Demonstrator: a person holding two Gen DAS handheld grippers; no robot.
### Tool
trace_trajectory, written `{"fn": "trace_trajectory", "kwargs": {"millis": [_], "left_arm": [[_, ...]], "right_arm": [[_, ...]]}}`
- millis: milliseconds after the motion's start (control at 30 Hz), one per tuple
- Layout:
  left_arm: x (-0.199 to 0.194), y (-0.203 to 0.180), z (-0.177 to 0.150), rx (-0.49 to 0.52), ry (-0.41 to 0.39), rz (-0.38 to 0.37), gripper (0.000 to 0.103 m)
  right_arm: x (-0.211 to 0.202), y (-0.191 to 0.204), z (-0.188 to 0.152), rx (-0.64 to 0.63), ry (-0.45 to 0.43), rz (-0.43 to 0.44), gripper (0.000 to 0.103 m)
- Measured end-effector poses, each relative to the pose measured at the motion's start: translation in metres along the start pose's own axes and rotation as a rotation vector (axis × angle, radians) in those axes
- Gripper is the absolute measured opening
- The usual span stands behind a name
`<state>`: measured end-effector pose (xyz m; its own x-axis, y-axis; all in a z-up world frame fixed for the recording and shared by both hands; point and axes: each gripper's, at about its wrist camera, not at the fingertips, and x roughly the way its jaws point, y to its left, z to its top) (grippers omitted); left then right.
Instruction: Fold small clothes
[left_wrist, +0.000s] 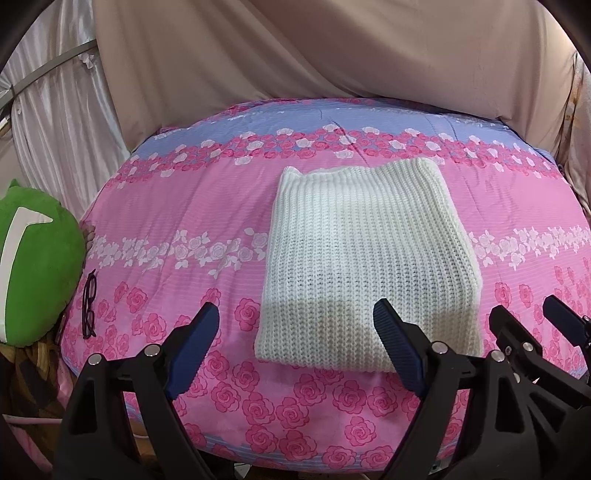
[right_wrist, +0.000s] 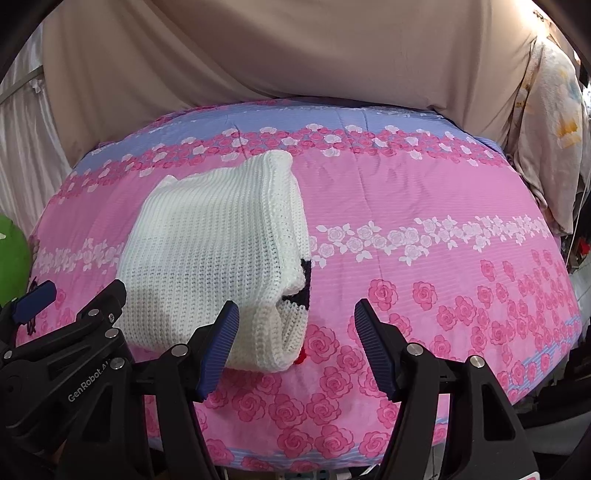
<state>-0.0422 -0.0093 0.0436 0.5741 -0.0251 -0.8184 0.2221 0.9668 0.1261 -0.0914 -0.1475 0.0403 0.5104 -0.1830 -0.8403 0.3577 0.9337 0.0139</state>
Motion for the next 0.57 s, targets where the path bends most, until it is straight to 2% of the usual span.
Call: {"fn": "trace_trajectory", "kwargs": {"millis": [233,400,567], "left_arm": [[-0.0009,-0.0014,-0.0005,0.004,-0.014,0.010,0.082],[-0.0003,-0.0064,0.0000,0.017,-0.008,0.016,0.076],[0.0004,-0.0058,0.0000,0.017,-0.004,0.016,0.076]], "right_arm": [[0.0001,-0.0002,-0.0006,-0.005,-0.002,-0.006,0.064],[0.0020,-0.0021,0.0003,-0.016,0.003,-0.005,0.064],[0.0017,-0.0015,0.0012,-0.022,0.000,-0.006,0.064]]}}
